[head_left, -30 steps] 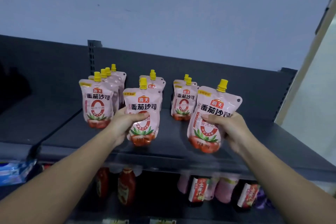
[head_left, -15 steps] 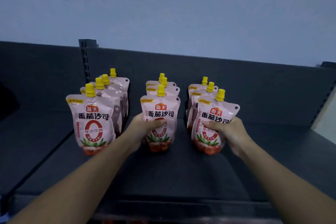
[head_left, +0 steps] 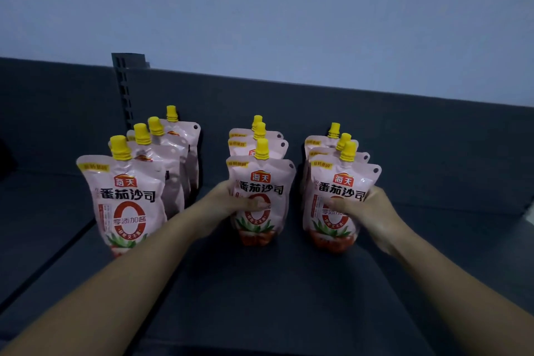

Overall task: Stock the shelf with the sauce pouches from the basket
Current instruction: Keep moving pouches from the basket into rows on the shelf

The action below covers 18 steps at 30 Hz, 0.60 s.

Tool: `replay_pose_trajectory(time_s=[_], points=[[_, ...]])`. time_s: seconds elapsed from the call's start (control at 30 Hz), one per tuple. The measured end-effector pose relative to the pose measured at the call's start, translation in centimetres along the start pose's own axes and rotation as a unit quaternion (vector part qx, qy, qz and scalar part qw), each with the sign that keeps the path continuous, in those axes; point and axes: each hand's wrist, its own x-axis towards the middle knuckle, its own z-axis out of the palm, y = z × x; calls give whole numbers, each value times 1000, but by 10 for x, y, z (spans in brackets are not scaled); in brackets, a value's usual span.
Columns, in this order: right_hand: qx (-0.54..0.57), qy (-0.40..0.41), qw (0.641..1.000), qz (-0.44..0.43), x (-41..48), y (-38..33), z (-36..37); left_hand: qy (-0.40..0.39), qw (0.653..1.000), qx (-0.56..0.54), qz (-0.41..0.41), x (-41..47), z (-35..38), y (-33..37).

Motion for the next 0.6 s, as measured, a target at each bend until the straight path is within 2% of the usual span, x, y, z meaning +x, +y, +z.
replay_pose_trajectory(time_s=[0.33,0.6], points=[[-69,-100,991,58,-8,3,-24,61,998,11,15,-4,0,-2],[-105,-27,994,-7,-14,12,-26,169,979,80,79,-10,16,-12]])
